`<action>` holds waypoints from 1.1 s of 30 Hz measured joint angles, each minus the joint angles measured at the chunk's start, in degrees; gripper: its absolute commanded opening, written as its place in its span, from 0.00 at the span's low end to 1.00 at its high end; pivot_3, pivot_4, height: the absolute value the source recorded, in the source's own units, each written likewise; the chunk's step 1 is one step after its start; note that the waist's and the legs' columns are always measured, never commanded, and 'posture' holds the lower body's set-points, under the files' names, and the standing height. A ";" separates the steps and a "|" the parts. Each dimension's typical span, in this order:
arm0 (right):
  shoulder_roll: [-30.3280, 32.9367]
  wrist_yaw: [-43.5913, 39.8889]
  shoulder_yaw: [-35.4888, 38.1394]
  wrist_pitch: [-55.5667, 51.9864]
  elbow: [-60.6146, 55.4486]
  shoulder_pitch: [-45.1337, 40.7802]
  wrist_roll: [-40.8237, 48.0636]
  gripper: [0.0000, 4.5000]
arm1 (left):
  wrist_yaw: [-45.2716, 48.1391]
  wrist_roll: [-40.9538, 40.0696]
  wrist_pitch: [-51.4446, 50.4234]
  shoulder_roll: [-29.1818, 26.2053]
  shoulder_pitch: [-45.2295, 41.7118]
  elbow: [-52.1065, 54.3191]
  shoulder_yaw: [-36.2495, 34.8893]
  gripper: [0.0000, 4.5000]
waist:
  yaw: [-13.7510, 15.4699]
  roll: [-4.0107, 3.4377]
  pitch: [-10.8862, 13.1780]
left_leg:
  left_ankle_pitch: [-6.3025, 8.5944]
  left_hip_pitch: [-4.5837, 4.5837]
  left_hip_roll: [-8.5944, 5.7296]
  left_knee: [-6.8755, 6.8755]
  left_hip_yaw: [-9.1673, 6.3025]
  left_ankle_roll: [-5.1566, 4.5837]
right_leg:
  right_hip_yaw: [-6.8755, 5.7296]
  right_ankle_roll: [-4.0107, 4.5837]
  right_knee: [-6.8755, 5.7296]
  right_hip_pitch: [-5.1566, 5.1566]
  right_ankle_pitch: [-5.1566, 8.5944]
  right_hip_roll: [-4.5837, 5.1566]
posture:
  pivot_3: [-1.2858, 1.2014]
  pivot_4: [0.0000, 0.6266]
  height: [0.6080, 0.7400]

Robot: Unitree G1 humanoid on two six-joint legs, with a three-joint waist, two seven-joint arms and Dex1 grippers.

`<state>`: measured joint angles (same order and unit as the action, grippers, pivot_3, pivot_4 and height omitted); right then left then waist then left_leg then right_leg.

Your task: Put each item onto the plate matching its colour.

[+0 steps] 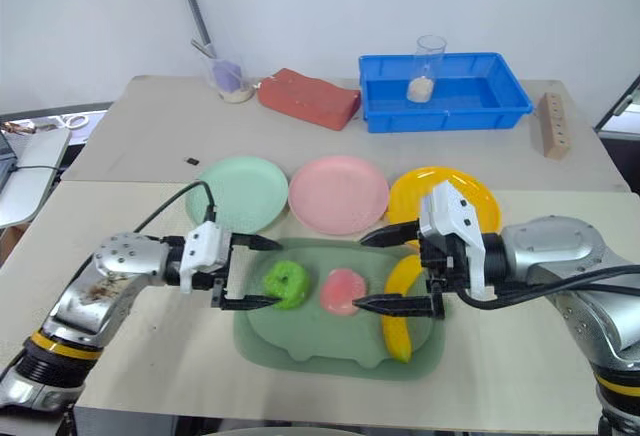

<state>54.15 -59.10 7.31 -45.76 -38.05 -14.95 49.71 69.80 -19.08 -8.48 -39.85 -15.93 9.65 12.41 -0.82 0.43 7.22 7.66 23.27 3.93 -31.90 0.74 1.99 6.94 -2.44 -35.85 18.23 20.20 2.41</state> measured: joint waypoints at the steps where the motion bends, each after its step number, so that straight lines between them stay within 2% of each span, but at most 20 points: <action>1: -0.02 1.01 0.20 -0.48 -0.44 -0.03 0.92 1.00 | 0.11 0.19 0.16 0.25 -0.09 -0.34 0.23 1.00 | 0.00 0.03 0.01 | 0.00 -0.04 0.00 -0.01 0.00 0.00 | 0.00 0.00 0.00 0.01 0.00 0.00 | 0.52 0.24 1.00; 6: 0.24 3.36 0.32 -1.08 -2.21 0.11 3.37 1.00 | 0.10 0.77 -0.62 0.88 -0.95 -0.55 0.23 1.00 | 0.14 0.04 0.02 | 0.00 -0.09 0.00 -0.05 -0.03 0.00 | -0.06 -0.02 0.01 0.04 0.01 0.02 | 0.52 0.24 1.00; 7: 0.28 3.48 0.32 -1.08 -2.30 0.17 3.40 1.00 | 0.09 0.79 -0.71 0.88 -1.02 -0.50 0.23 0.94 | 0.11 0.04 0.01 | 0.00 -0.09 0.00 -0.05 -0.03 0.00 | -0.05 -0.02 0.01 0.04 0.01 0.02 | 0.52 0.24 1.00; 10: 0.39 4.15 0.32 -1.08 -2.30 0.26 3.40 1.00 | 0.07 0.82 -2.04 0.92 -1.07 0.74 0.27 0.72 | 0.09 0.04 0.01 | 0.00 -0.06 0.00 -0.04 -0.03 0.00 | -0.05 -0.02 0.01 0.02 0.01 0.01 | 0.52 0.24 1.00; 15: 0.11 4.44 -0.34 -0.98 -1.65 -0.31 3.21 1.00 | -0.83 0.70 -4.46 1.01 -1.42 2.97 0.22 0.18 | 0.06 0.04 0.01 | 0.00 -0.08 0.00 -0.05 -0.04 0.00 | -0.05 -0.02 0.00 0.03 0.01 0.01 | 0.52 0.24 1.00; 17: -0.20 4.45 -1.17 -0.84 -1.03 -0.92 2.90 1.00 | -1.70 0.53 -5.34 1.04 -1.45 3.98 -0.08 0.00 | 0.01 0.04 0.01 | 0.00 -0.09 0.00 -0.05 -0.05 0.00 | -0.06 -0.03 0.00 0.02 0.01 0.01 | 0.52 0.24 1.00; 28: -3.09 2.85 -5.03 0.53 3.94 -4.99 -0.77 1.00 | -4.24 -1.27 -8.28 0.80 0.81 5.26 -3.06 0.00 | 0.06 0.05 0.01 | 0.00 -0.06 0.00 -0.04 -0.06 0.00 | -0.07 -0.03 0.00 0.05 0.02 0.01 | 0.52 0.24 1.00; 33: -4.00 2.32 -5.88 0.57 4.95 -6.76 -1.30 1.00 | -5.02 -3.63 -10.82 -0.67 0.30 5.24 -7.35 0.00 | -0.06 0.07 0.03 | 0.00 -0.02 0.02 0.00 -0.06 -0.01 | -0.07 -0.03 -0.01 0.05 0.02 0.00 | 0.52 0.24 1.00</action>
<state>50.15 -56.78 1.42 -45.19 -33.10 -21.71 48.41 64.78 -22.71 -19.30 -40.52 -15.63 14.89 5.06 -0.88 0.51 7.25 7.66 23.25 3.95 -31.91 0.68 1.98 6.87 -2.47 -35.86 18.28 20.22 2.41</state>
